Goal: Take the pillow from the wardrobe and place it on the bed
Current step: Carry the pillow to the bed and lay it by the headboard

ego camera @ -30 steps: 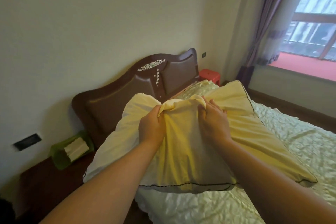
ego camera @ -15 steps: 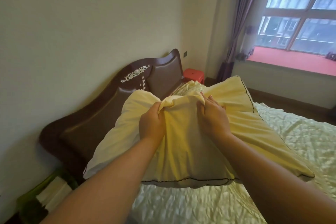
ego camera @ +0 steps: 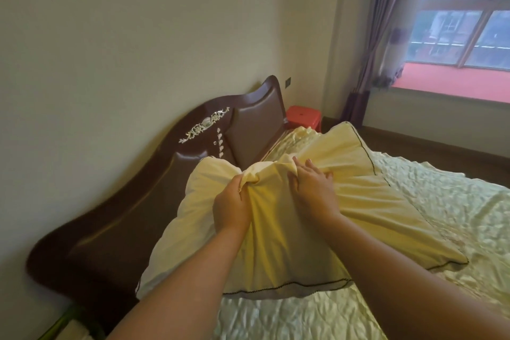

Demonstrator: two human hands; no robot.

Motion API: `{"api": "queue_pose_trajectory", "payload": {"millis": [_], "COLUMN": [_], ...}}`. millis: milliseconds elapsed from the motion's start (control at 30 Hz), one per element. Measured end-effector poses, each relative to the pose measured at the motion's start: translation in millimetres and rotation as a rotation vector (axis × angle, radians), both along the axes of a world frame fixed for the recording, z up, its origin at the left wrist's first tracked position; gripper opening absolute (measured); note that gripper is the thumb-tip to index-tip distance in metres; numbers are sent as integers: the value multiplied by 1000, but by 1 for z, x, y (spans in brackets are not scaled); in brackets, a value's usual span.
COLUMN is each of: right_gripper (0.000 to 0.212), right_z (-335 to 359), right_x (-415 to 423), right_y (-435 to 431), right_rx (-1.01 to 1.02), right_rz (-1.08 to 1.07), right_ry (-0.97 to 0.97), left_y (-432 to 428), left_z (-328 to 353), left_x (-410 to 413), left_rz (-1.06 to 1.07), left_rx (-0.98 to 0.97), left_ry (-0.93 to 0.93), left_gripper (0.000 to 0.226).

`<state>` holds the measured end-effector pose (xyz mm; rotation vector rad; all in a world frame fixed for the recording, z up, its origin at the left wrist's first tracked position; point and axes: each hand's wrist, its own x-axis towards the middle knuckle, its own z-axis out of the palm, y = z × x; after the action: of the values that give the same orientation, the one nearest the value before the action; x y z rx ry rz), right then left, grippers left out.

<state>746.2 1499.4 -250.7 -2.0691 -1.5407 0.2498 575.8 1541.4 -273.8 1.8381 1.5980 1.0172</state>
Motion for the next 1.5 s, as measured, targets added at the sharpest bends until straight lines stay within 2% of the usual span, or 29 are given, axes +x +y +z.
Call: {"api": "queue_pose_trajectory", "payload": {"millis": [267,667,800,933,1033,1133,1233,1300,1367,1433,1500], "right_gripper": [50,45,42,45,51,54,53,49,47,56,66], "right_z": [-56,-137,-174,-214,-245,-278,-311,-331,-347,-360,-371], "right_x": [12,40,46,46,47,54,59,63,70,77,84], "right_y": [88,245,292,339,366,387,403,412,417,420,415], "right_rx": [-121,-196,-229,-348,-396,-435,-457,-430,-373,-328,-353], "right_rz": [-4,-79,-80,-64,-55,-44,-39,-48,-68,-99,-115], "right_ry": [-27,-288,-306,-237,-153,-63,24,53,77,124,114], "left_y": [84,191,215,239,261,275,290,302,315,329,344], "left_z": [-62,-167,-209,-254,-290,-322,-354,-373,-384,-393,-405], "left_x": [11,48,65,74,78,80,76,69,61,54,44], "left_rz": [-17,105,139,139,73,102,-2,-126,-215,-301,-400], "left_rx": [-56,-257,-295,-347,-407,-421,-451,-414,-302,-198,-198], "left_ry": [-3,-275,-311,-323,-187,-100,284,464,559,679,805], "left_gripper": [31,36,34,35,41,49,52,56,63,63,56]}}
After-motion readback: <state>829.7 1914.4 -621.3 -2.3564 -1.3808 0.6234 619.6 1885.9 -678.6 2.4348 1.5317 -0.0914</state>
